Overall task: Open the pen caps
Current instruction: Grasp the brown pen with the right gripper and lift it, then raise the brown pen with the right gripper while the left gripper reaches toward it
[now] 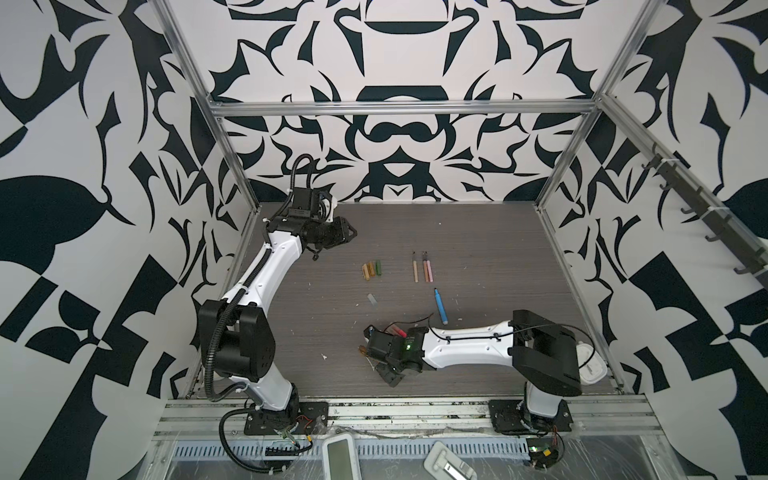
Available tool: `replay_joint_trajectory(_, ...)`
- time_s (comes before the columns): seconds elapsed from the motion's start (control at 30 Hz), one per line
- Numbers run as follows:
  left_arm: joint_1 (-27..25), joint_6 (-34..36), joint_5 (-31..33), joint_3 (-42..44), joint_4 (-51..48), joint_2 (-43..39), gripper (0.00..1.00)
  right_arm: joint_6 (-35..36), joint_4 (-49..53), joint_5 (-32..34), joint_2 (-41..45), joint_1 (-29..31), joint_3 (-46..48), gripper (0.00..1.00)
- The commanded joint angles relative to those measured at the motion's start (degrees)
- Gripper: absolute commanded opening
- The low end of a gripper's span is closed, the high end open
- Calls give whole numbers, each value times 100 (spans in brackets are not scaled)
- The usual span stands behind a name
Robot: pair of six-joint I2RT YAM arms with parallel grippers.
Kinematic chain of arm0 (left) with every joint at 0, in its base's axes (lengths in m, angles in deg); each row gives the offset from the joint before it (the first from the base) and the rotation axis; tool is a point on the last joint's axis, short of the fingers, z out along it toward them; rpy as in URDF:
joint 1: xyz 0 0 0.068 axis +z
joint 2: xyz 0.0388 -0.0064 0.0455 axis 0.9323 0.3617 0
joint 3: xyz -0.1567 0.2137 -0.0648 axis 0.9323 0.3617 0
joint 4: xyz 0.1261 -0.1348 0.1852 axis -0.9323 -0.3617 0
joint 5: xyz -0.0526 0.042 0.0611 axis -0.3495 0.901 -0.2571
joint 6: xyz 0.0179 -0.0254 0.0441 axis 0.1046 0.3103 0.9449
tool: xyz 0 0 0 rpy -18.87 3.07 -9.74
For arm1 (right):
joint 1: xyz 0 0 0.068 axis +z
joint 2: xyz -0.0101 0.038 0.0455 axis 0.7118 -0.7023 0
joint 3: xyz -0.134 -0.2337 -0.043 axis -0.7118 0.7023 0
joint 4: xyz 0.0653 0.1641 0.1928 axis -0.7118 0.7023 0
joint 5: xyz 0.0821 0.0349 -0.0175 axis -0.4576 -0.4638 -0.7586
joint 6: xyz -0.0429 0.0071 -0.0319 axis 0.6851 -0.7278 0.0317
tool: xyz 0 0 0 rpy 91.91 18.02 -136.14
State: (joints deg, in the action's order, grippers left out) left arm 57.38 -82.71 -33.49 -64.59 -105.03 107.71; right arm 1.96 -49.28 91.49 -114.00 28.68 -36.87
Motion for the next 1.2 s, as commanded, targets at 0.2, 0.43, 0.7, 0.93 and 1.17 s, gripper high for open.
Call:
replay_joint_trajectory(0.2, 26, -288, -212, 251, 94, -416, 42, 383, 256, 281, 309, 205, -299, 0)
replay_joint_trajectory(0.43, -28, -1067, -980, 1368, 287, -1177, 44, 533, 57, 833, 1332, 20, -8, 0)
replay_joint_trajectory(0.7, -472, -1631, -1028, 2516, 688, -1937, 46, 269, -844, -770, 2106, -1281, 846, 0)
replay_joint_trajectory(0.93, -1084, -1980, -778, 2877, 1286, -1765, 46, -162, -1364, -1922, 2363, -2003, 1007, 0)
replay_joint_trajectory(1.17, -1401, -2071, -701, 2786, 1425, -1407, 46, -286, -1417, -2111, 2448, -2054, 908, 0)
